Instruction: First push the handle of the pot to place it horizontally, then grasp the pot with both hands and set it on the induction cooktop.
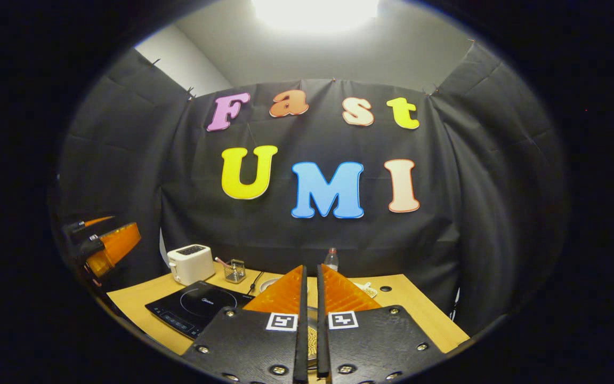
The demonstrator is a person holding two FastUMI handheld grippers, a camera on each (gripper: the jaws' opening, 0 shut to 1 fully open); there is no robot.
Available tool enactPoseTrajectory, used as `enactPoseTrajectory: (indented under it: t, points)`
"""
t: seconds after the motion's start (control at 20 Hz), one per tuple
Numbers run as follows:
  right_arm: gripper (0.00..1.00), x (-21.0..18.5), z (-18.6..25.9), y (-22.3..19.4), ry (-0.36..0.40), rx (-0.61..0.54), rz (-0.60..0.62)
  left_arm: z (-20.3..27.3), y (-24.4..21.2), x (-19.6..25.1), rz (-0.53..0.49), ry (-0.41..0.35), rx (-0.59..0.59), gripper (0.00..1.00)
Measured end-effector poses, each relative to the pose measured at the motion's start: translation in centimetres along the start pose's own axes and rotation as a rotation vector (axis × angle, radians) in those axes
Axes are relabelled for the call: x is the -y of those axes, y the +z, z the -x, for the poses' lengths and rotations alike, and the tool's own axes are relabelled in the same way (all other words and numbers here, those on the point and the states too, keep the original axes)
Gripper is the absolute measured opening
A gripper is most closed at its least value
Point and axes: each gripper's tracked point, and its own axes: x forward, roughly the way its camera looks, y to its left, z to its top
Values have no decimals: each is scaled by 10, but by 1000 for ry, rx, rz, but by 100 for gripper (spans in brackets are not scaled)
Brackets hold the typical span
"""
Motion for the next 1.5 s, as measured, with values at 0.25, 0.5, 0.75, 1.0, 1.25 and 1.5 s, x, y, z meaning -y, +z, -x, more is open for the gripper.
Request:
enactPoseTrajectory:
  t: [0.25, 0.5, 0.75, 1.0, 1.25, 1.5]
  points:
    - [7, -33, -9, -42, 59, -125, 6, -9, -8, -28, -3, -6, 2, 96]
    - [7, -53, -8, -91, 102, -252, 34, -15, -28, -50, 12, -14, -18, 96]
    - [7, -55, -3, -137, 145, -393, 26, -26, -46, -45, 15, -23, -67, 96]
    - [7, -52, 1, -188, 219, -536, 40, -35, -59, -33, 16, 5, -96, 97]
    - [7, -54, 8, -230, 310, -667, 39, -42, -66, -15, -6, 26, -120, 100]
    - [7, -52, 7, -262, 367, -783, 57, -49, -74, -1, -25, 40, -147, 97]
